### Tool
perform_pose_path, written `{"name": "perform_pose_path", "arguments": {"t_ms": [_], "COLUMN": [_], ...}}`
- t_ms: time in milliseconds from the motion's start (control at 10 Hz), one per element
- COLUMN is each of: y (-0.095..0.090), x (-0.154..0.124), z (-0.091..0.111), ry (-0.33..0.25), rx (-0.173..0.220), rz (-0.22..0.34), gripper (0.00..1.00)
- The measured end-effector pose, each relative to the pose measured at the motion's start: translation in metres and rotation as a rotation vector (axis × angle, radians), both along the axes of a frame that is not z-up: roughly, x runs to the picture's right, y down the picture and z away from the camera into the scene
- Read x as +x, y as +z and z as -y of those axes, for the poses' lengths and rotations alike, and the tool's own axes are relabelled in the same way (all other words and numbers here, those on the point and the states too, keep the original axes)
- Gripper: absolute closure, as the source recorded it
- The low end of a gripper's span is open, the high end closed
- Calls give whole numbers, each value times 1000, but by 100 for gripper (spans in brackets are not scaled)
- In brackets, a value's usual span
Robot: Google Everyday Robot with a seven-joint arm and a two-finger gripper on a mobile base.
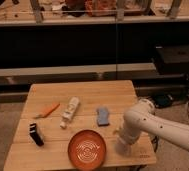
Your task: Place the ceramic cup over the eraser
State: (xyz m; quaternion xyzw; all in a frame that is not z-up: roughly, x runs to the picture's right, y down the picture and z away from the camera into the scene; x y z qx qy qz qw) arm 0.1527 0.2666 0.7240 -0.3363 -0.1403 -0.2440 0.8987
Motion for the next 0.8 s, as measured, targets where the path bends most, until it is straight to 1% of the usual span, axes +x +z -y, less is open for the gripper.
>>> {"name": "perform_pose_path", "arguments": {"t_ms": [100,200,400,500,600,800], "y": [1,1,0,-1,-2,-3], "x": [-1,-1,-1,-1,0,-2], "z": [0,0,1,2,2,3], "ry": [-6,-7,-11,-11,-10,-14], "rx": [1,-1,-3,-4,-4,-4], "rz": [-5,-9,-10,-11,-10,-8], "gripper": [59,67,89,97,100,100]}}
